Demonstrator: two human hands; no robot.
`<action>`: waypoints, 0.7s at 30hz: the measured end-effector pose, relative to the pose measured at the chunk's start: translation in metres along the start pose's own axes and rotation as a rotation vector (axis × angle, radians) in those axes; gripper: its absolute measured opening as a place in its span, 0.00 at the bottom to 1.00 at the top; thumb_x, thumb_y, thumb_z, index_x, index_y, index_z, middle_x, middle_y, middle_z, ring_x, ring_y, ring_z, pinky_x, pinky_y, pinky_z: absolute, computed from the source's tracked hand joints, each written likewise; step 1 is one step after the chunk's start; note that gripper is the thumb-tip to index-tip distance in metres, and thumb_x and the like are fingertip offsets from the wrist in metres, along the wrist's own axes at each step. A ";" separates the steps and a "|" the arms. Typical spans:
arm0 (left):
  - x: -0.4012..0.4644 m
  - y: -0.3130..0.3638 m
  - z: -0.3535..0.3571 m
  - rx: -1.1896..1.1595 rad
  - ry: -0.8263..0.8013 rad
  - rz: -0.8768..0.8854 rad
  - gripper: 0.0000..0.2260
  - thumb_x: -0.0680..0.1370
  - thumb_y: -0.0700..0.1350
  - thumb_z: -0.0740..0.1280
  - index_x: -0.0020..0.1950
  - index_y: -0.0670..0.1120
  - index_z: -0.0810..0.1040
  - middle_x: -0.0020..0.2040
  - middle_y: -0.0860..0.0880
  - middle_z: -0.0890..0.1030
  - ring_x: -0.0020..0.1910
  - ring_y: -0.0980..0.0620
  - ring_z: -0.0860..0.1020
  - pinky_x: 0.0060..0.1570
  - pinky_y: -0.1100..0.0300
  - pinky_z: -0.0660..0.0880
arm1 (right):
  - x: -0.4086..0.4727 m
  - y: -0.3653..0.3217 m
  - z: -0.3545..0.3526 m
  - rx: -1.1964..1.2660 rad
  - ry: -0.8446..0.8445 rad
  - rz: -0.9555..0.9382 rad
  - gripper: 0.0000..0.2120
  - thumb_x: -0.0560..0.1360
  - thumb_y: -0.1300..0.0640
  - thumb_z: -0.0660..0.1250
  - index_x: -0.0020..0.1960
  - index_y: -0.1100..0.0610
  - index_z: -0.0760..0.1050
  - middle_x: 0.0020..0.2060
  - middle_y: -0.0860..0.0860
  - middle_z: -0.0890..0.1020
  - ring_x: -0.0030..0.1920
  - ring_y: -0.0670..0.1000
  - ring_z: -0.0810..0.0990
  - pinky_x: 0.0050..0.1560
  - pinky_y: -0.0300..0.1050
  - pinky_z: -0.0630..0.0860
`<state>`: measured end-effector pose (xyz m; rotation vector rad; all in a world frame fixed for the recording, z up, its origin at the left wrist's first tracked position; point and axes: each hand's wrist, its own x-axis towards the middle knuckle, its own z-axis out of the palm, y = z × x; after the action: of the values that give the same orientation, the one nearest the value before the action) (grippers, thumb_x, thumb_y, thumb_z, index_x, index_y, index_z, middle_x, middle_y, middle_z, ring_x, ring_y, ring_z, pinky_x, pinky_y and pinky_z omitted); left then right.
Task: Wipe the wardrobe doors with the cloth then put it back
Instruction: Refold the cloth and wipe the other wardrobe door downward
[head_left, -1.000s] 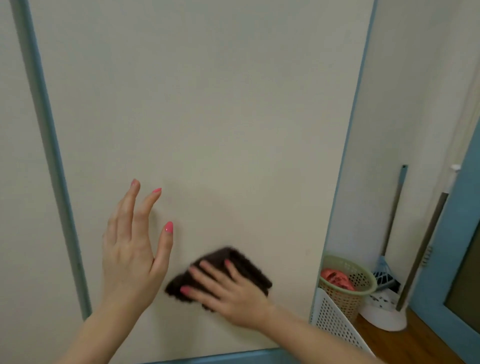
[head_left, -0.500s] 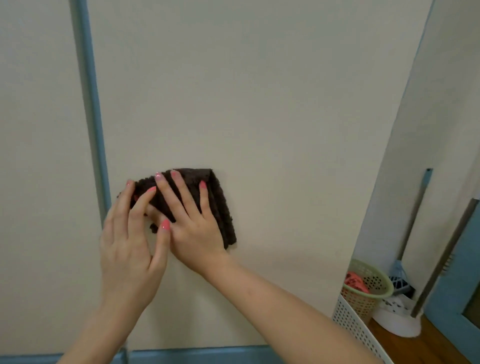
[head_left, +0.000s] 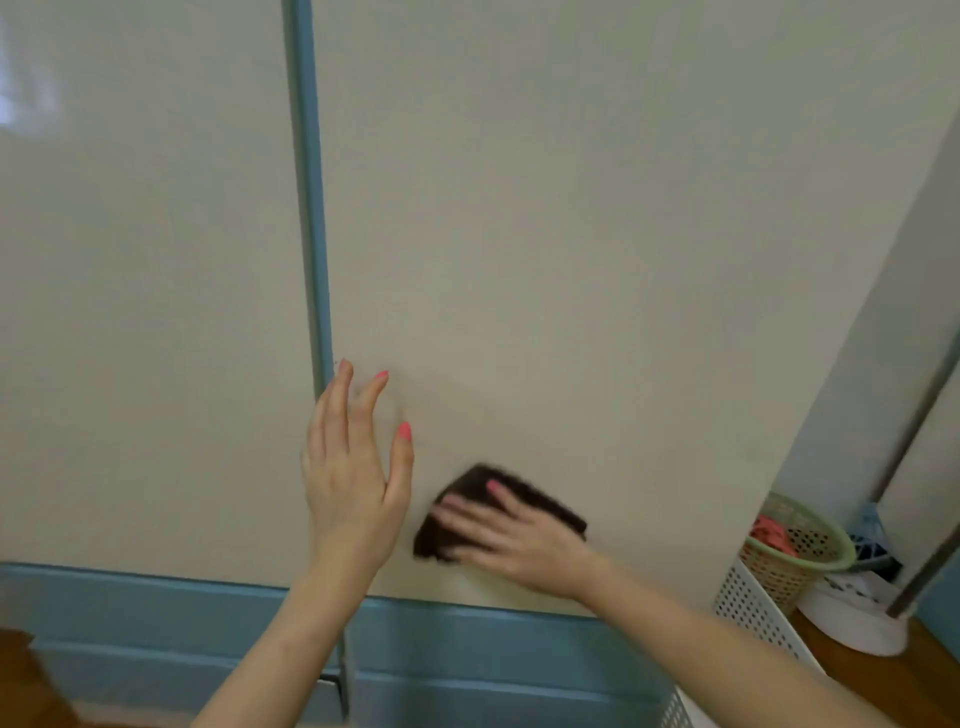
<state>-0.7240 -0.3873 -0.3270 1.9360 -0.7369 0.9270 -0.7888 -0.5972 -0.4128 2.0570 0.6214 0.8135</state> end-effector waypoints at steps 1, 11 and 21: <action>0.003 0.000 -0.001 -0.003 0.009 -0.001 0.21 0.78 0.50 0.56 0.69 0.44 0.66 0.73 0.42 0.63 0.71 0.43 0.63 0.68 0.55 0.56 | 0.007 0.018 -0.012 0.007 0.070 0.117 0.16 0.81 0.58 0.58 0.68 0.49 0.72 0.73 0.56 0.66 0.74 0.57 0.62 0.74 0.62 0.51; 0.002 -0.004 -0.017 -0.013 0.036 0.003 0.21 0.78 0.50 0.56 0.71 0.46 0.64 0.75 0.44 0.60 0.73 0.46 0.59 0.70 0.56 0.54 | 0.103 -0.004 -0.022 0.144 0.273 0.551 0.22 0.78 0.56 0.64 0.71 0.52 0.69 0.73 0.57 0.65 0.75 0.59 0.57 0.74 0.65 0.48; -0.011 0.007 -0.004 -0.010 -0.026 0.016 0.21 0.78 0.50 0.56 0.71 0.47 0.65 0.74 0.45 0.61 0.72 0.46 0.60 0.70 0.61 0.52 | -0.083 -0.025 0.015 -0.041 -0.125 -0.160 0.16 0.82 0.59 0.54 0.65 0.49 0.73 0.74 0.55 0.64 0.73 0.53 0.64 0.76 0.60 0.44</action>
<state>-0.7370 -0.3857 -0.3309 1.9395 -0.7720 0.9075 -0.8369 -0.6465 -0.4672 1.9751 0.6836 0.5966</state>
